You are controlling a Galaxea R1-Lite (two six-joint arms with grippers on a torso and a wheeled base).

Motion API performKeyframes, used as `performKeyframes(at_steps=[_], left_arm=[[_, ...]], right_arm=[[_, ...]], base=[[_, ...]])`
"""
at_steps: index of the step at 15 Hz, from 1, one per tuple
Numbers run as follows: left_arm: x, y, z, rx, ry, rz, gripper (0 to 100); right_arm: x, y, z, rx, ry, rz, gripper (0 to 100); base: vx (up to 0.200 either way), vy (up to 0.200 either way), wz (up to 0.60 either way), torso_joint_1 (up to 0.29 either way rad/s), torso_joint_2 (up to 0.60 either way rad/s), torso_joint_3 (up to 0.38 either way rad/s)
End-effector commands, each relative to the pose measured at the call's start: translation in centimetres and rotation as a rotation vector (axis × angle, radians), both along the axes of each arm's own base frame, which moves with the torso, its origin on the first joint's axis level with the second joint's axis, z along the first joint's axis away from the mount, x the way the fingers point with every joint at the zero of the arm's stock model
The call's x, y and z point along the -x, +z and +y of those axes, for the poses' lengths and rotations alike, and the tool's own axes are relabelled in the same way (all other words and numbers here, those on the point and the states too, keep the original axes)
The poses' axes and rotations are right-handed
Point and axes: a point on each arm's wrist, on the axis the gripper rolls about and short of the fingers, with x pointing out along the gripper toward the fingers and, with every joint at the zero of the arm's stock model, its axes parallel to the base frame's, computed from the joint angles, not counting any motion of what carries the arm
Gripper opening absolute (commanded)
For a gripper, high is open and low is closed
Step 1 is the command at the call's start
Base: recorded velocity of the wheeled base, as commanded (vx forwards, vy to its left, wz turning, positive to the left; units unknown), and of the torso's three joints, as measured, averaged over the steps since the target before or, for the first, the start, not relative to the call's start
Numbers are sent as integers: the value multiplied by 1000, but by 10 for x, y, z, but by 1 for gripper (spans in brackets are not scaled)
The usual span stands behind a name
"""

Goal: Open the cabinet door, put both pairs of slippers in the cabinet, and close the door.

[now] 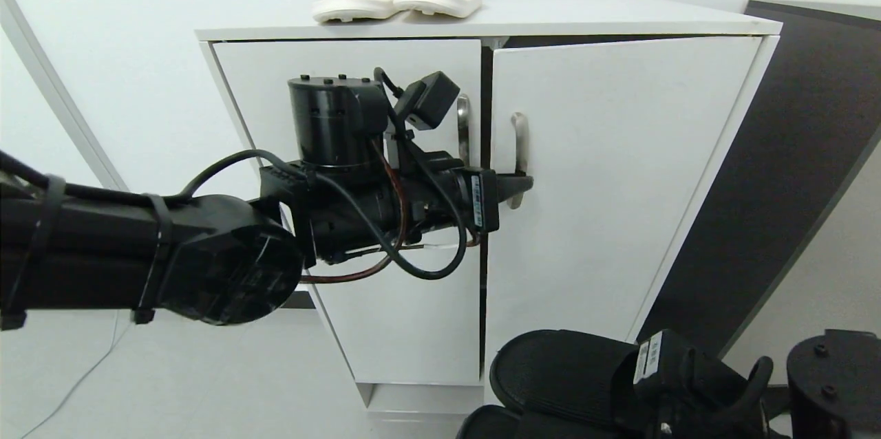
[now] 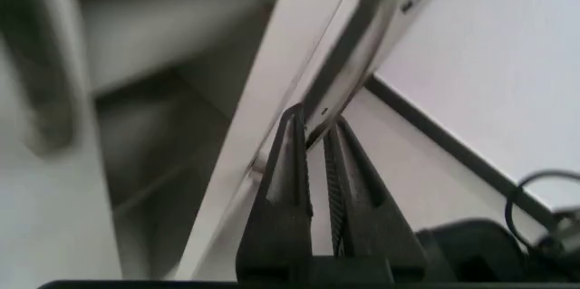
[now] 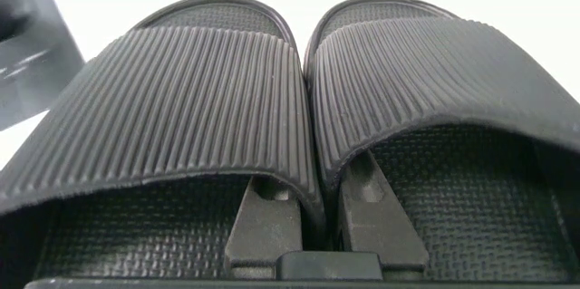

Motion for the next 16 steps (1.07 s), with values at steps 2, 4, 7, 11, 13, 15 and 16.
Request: performKeyframes(at_steps=[2,4,7,11,13,15,16], left_arm=[[37,13,11,25,-26,-37,0],[58,16,24,49,-33,-56,0],[56,13,37,51,5,-38,0],[18,8,42,75,98,22,0],[5,7,39,81,112,28,0],[-11,6,28,94,107,21,0],[-17,4,22,102,105,10,0]], right_arm=[[5,0,-4,-6,11,-2,0],[5,0,-4,-3,11,-1,0],[5,0,-3,3,21,-7,0],[6,-2,-3,18,28,-18,0],[6,-3,-3,22,28,-15,0],[5,-4,-3,27,29,-11,0],[5,-5,-2,31,28,-9,0]], base=[[0,0,0,0,0,0],[0,0,0,0,0,0],[0,0,0,0,0,0],[0,0,0,0,0,0],[0,0,0,0,0,0],[0,0,0,0,0,0],[0,0,0,0,0,0]])
